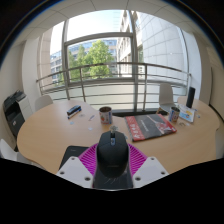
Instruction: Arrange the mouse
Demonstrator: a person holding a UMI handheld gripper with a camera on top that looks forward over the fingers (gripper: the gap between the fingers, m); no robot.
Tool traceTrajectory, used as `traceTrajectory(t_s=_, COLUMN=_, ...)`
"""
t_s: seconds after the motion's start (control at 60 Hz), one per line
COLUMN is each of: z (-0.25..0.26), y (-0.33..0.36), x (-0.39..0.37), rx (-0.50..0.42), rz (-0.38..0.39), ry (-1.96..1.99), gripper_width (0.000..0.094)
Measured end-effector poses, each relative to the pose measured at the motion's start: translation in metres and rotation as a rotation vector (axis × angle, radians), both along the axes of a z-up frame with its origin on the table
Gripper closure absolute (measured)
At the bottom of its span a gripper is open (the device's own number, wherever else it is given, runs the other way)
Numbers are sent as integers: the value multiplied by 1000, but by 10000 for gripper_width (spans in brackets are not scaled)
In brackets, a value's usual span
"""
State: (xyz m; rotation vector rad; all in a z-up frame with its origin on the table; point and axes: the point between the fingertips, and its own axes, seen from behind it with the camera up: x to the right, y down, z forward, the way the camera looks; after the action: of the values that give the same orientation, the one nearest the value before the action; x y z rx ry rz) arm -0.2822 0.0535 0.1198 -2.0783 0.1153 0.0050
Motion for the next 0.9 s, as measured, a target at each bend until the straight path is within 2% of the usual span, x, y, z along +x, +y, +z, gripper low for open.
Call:
traceTrajectory(t_s=0.083, z=-55, y=1, x=-36, rx=-105, rz=37, ry=-3, gripper_width=554)
traceTrajectory(t_s=0.15, z=-92, y=4, x=-52, rx=-152, rz=43, ry=-5, gripper_width=544)
traceTrajectory(t_s=0.317, z=-134, y=1, x=-67, rx=-245, rz=64, ry=-8, gripper_width=436)
traceTrajectory(t_s=0.383, z=-127, y=1, x=-64, rx=-242, rz=59, ry=-27, gripper_width=353)
traceTrajectory(t_s=0.45, z=-108, y=-3, x=-65, rx=-218, rz=55, ry=-49, gripper_width=114)
traceTrajectory(t_s=0.467, z=-102, y=-4, x=-66, rx=-209, rz=54, ry=-56, gripper_width=78)
traceTrajectory(t_s=0.517, z=-81, y=-10, x=-63, rx=-195, rz=38, ry=-76, gripper_width=113)
traceTrajectory(t_s=0.583, z=-53, y=-23, x=-63, rx=-170, rz=15, ry=-91, gripper_width=80)
traceTrajectory(t_s=0.65, z=-21, y=-39, x=-65, rx=-151, rz=7, ry=-95, gripper_width=94)
traceTrajectory(t_s=0.9, z=54, y=-117, x=-80, rx=-105, rz=9, ry=-115, gripper_width=94)
